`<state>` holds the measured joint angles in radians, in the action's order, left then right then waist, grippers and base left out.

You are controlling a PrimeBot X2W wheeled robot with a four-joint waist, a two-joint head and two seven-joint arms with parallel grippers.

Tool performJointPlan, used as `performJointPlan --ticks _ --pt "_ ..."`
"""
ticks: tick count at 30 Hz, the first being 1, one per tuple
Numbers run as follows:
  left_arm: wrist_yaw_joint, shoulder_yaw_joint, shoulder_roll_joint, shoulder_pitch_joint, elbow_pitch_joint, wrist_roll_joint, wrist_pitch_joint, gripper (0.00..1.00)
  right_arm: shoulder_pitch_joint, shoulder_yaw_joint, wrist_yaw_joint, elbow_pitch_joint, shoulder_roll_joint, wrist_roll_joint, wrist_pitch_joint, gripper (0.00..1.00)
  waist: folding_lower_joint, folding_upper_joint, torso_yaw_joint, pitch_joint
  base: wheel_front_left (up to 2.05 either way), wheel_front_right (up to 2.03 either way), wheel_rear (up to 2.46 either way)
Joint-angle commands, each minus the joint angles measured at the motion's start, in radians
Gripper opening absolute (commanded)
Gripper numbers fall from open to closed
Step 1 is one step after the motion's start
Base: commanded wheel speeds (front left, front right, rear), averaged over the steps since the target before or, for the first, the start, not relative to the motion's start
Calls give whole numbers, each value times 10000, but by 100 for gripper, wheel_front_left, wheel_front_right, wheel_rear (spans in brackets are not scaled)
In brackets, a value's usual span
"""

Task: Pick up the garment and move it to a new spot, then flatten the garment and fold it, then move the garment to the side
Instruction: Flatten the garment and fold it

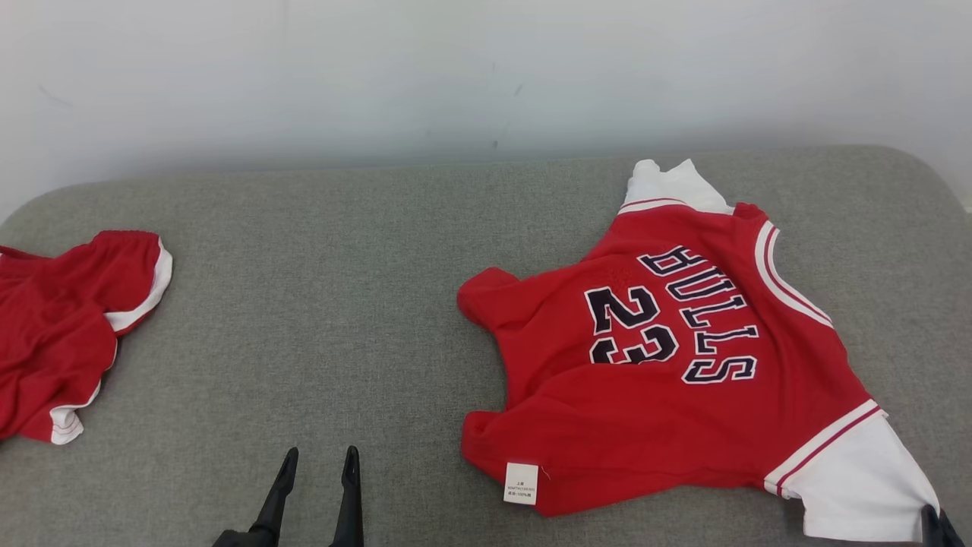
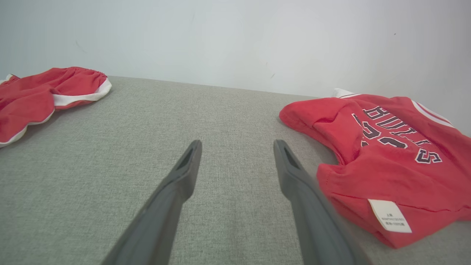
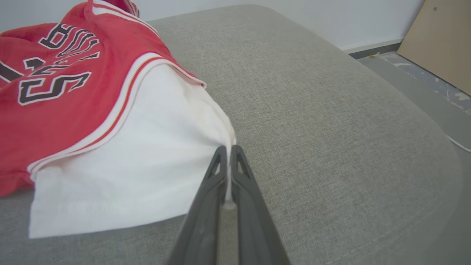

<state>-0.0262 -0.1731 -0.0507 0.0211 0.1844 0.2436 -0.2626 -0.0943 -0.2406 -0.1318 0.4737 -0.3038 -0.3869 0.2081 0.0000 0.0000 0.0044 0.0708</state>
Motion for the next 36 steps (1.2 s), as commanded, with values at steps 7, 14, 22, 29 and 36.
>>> performJointPlan --ticks 7,14,22,29,36 --pt "-64 36 7 45 92 -22 -32 100 10 -411 23 -1138 452 608 235 100 0 0 -40 -31 0 0 0" --pt "-248 41 7 -231 281 -268 -34 100 73 -578 23 -2860 1244 1365 460 100 0 0 -75 -130 0 0 0" --pt "-1028 -863 -39 -2750 2422 -842 -32 100 805 2224 23 -2842 2110 1309 578 100 0 0 -709 215 0 0 0" --pt "-1035 -2441 -298 -4217 4157 6 -32 100 1278 2895 23 -2643 2304 1191 579 100 0 0 -1366 653 0 0 0" --pt "-1039 -3963 -469 -5355 5856 1194 -32 100 1434 3061 23 -2522 2412 1091 563 100 0 0 -1958 895 0 0 0"
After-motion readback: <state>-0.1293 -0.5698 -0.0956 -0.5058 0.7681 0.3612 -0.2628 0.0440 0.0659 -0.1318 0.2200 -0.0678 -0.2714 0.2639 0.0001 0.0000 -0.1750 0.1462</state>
